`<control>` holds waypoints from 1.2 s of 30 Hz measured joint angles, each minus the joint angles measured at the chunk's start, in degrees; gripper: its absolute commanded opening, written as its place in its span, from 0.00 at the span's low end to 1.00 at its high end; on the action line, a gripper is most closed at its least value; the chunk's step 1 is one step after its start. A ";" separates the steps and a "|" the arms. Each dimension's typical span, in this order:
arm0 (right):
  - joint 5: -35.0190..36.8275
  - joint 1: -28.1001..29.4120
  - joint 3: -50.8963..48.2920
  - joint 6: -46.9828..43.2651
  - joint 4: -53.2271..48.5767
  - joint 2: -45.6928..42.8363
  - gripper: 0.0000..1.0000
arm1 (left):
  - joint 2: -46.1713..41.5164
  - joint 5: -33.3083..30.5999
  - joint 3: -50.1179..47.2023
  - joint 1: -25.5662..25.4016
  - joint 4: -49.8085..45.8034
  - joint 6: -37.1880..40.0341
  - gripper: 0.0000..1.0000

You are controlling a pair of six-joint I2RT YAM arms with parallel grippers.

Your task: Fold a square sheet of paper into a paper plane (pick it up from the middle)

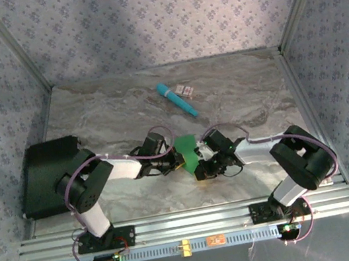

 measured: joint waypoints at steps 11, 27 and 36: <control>2.05 0.07 -0.13 0.79 -5.60 -7.45 0.05 | 0.00 0.00 0.00 0.15 0.00 0.00 0.04; 3.48 -0.31 9.33 -0.31 -5.55 5.66 0.02 | 0.00 0.20 0.00 0.37 0.07 0.15 0.06; 2.08 -1.51 7.10 0.17 -2.67 5.55 0.00 | -3.17 -1.57 1.22 -0.39 -5.33 3.02 0.12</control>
